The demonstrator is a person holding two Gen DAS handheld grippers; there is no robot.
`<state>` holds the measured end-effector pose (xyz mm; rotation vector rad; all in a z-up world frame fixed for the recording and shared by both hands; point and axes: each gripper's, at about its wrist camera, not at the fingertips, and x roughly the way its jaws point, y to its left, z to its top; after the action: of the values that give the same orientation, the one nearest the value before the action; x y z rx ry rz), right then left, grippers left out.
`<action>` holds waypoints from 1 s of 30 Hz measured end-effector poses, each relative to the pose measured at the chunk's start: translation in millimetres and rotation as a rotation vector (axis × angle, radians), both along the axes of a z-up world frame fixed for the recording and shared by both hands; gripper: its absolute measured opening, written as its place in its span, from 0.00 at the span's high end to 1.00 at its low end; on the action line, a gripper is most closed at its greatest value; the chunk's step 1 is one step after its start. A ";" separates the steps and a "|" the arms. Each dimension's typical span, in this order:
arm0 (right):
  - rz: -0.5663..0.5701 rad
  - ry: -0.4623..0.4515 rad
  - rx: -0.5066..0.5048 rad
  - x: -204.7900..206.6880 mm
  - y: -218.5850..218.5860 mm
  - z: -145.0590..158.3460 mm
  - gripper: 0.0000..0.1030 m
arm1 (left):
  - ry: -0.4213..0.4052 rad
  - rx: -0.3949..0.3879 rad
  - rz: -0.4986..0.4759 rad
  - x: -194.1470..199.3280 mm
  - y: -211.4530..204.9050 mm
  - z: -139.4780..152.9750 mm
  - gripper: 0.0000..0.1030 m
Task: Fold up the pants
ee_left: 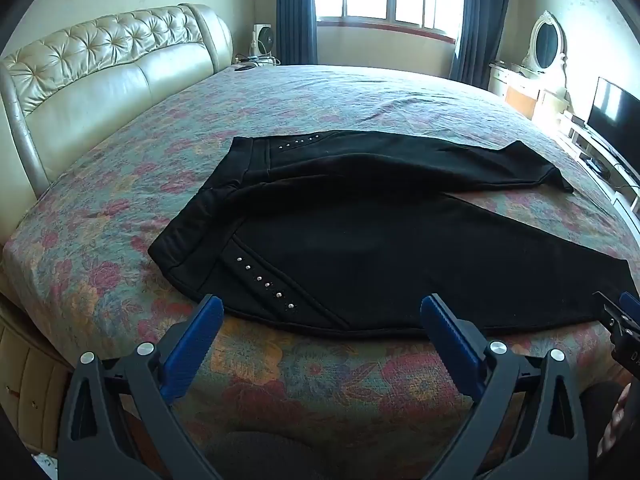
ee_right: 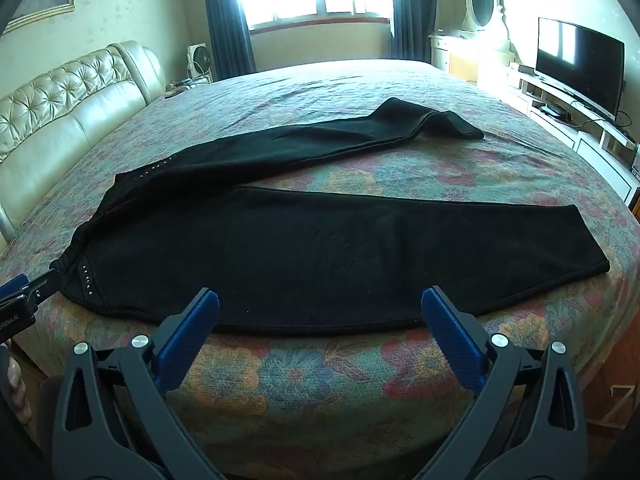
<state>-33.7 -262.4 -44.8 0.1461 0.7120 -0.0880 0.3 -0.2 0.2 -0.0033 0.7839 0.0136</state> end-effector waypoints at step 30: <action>0.052 0.050 -0.003 0.2 22.6 -8.5 0.02 | 0.046 -0.038 -0.014 0.2 0.4 -6.5 0.04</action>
<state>-33.5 -239.9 -53.4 0.1233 0.7656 -0.0433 0.5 0.2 -6.3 -0.0338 0.8296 -0.0147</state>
